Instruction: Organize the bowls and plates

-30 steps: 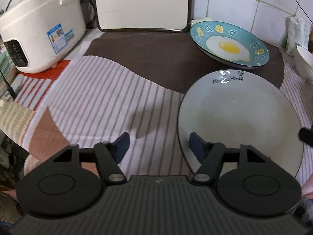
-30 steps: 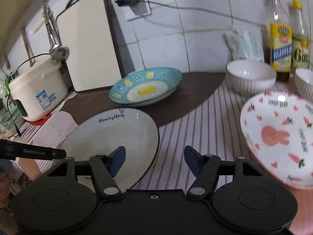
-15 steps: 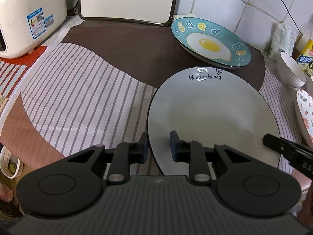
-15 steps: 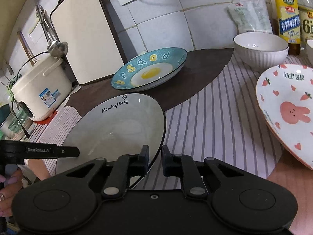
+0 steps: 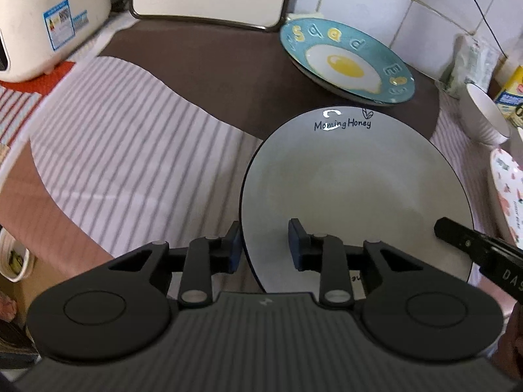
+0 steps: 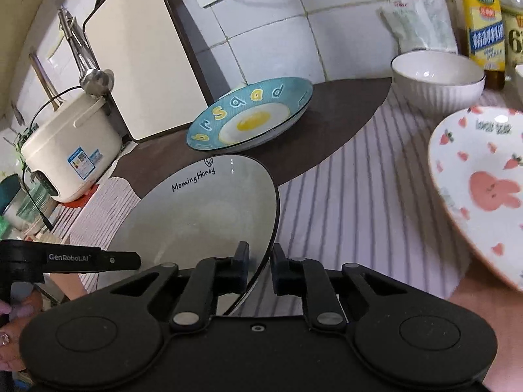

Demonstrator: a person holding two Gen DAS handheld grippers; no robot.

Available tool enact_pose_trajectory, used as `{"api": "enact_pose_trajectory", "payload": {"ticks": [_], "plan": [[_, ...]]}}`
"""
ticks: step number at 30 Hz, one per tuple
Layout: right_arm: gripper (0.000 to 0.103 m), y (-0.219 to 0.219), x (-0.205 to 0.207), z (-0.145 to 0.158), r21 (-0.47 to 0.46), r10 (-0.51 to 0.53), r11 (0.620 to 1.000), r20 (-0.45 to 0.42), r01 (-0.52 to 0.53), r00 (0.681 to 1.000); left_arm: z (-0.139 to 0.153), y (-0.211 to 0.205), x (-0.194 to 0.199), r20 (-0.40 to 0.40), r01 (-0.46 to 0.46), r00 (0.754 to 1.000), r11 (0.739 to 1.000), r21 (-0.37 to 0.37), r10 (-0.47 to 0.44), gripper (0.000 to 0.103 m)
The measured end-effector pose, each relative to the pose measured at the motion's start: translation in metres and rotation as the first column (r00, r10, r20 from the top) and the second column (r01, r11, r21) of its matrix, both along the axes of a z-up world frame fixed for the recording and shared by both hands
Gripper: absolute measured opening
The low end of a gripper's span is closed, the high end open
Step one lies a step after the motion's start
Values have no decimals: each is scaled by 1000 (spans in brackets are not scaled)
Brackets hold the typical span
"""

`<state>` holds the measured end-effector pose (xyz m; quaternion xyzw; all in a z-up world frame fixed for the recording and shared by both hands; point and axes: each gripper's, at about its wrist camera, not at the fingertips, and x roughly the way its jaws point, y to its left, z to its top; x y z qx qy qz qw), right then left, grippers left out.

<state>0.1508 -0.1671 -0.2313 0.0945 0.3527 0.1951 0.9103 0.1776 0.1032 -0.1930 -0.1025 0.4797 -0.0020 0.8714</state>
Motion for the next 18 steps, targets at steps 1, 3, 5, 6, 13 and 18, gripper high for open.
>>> {"api": "enact_pose_trajectory", "payload": {"ticks": [1,3,5,6,13,18], "plan": [[18,-5,-1,2,3,-11,1000,4,11,1000,2,-3,0,-4,10,1000,1000,-13,-10,28],[18,-14,-4,8,-6,-36,999,18,36,999,7,-11,2,-11,37,999,999,-27,-37,27],[18,-22,-6,13,-25,-51,998,34,52,998,16,-22,6,-4,76,997,997,-27,-77,27],[18,-27,-6,15,-32,-54,998,41,55,998,20,-27,8,4,93,996,995,-25,-93,27],[19,-56,4,22,-89,-67,993,78,73,995,28,-71,27,44,175,983,984,31,-177,28],[21,-60,15,24,-126,-37,991,80,47,996,29,-79,44,42,170,984,985,28,-171,28]]}}
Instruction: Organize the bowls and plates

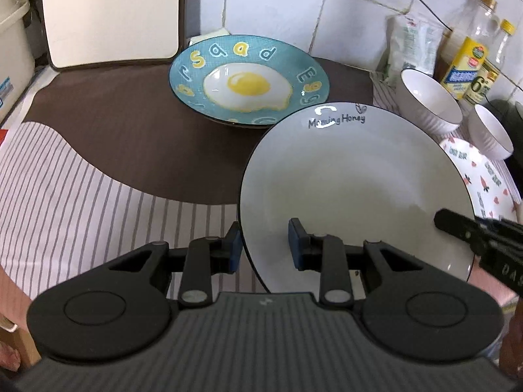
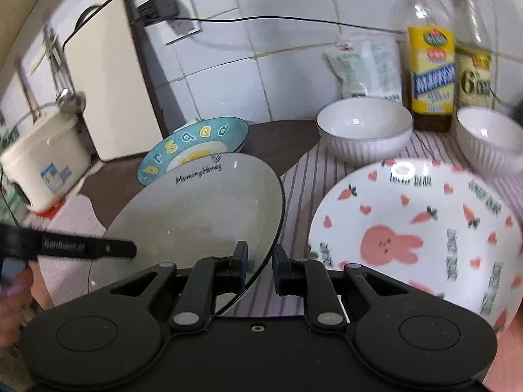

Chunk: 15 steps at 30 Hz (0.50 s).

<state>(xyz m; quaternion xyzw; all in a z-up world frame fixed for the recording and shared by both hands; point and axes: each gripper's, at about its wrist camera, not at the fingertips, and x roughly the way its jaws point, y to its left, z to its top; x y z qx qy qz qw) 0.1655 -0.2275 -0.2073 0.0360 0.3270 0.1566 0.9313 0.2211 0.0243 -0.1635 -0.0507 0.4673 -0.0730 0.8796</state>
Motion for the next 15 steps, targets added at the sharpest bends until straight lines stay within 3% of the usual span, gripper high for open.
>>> {"api": "enact_pose_trajectory", "payload": {"ticks": [8,15], "plan": [[23,14,4,-11,-99,67,993,-15,-68,998,-15,8,-1,-73,-44,996,999,-10,44,28],[28,22,8,-16,-202,67,977,-24,-70,997,-16,-1,-7,-59,-27,998,999,25,28,28]]}}
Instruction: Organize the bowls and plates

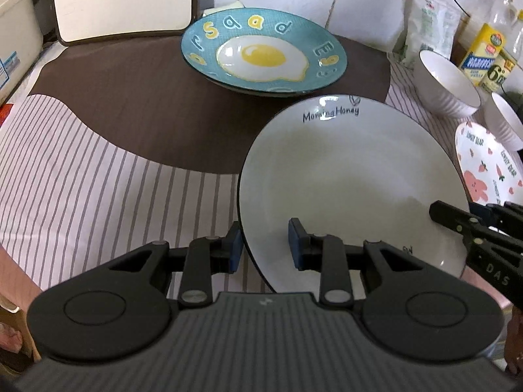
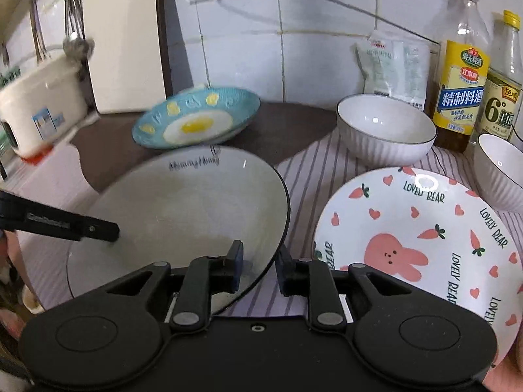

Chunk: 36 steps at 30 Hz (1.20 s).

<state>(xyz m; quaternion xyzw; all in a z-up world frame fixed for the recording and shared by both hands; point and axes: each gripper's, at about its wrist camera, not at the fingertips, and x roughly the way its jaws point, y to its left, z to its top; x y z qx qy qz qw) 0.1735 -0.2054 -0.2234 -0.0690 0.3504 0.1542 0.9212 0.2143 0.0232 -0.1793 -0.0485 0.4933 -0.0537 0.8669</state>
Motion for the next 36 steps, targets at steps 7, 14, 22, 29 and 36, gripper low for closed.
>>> {"api": "enact_pose_trajectory", "payload": {"ticks": [7,14,22,29,36], "plan": [[42,-3,-28,14,-47,-17,999,46,19,999,24,0,-6,-17,5,1000,1000,6,-5,39],[52,-41,-73,43,43,-152,988,101,149,983,66,-13,-23,23,65,998,998,18,-65,45],[61,-85,-115,59,132,-312,947,179,291,933,118,-40,-38,51,159,986,986,-44,-157,51],[65,-106,-131,61,186,-405,911,241,367,882,133,-90,-43,89,281,956,960,-8,-279,58],[65,-122,-130,46,223,-463,879,201,420,863,122,-140,-40,123,400,906,914,59,-405,65]]}}
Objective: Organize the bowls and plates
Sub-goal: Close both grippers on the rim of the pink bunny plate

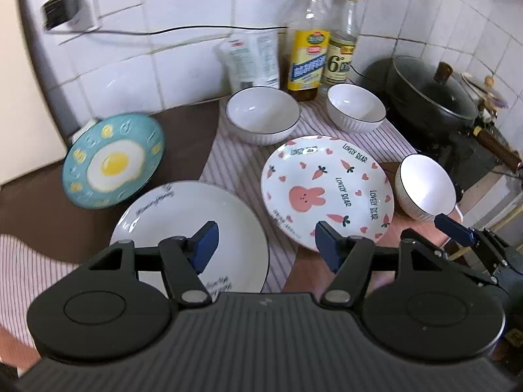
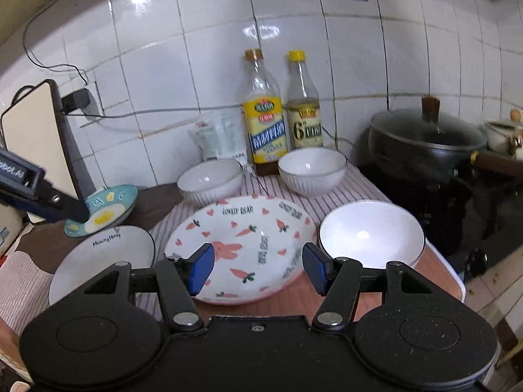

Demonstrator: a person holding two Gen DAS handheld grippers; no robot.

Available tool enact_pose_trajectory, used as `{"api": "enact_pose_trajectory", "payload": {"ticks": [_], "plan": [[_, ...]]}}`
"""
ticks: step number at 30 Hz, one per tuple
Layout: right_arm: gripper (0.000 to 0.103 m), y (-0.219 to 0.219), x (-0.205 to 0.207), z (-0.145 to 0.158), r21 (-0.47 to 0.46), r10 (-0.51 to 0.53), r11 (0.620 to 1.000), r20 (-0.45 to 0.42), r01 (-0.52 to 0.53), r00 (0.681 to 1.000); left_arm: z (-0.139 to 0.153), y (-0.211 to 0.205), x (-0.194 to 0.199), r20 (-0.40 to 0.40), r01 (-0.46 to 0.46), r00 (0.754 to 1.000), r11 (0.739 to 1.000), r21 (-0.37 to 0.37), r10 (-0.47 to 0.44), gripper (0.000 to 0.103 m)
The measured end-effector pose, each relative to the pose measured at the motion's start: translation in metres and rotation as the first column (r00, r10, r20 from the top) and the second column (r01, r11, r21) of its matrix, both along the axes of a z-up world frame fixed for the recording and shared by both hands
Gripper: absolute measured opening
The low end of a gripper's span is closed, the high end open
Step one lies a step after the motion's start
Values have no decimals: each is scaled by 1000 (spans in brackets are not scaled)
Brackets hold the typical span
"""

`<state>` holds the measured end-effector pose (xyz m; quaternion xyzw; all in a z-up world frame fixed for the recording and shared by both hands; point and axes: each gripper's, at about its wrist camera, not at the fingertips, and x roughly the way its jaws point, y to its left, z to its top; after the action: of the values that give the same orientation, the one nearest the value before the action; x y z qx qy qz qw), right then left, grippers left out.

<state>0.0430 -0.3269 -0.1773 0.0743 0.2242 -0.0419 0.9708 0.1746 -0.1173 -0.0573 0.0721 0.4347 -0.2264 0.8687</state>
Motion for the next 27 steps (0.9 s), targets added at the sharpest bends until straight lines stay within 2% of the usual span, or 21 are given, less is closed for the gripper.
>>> {"api": "enact_pose_trajectory", "payload": {"ticks": [6,11,15,21,22,25,27], "plan": [[65,-12,25,-24,80,-52,995,-65,57,997,-33,-17,20,2,20,1000,1000,24,-20,65],[65,-20,37,-46,151,-81,984,-120,99,989,-57,-27,42,44,65,997,997,43,-67,65],[65,-23,48,-61,211,-91,971,-124,116,988,-74,-43,63,53,122,991,991,51,-124,65],[64,-22,64,-72,237,-80,966,-106,103,991,-101,-65,97,22,180,983,979,99,-183,62],[64,-20,65,-73,233,-73,968,-99,94,992,-105,-67,103,3,179,984,978,107,-181,54],[64,-16,71,-72,201,-56,977,-91,74,994,-112,-70,116,-62,177,983,981,80,-172,40],[64,-16,74,-73,204,-57,976,-80,72,995,-116,-72,121,-77,176,982,981,78,-170,34]]}}
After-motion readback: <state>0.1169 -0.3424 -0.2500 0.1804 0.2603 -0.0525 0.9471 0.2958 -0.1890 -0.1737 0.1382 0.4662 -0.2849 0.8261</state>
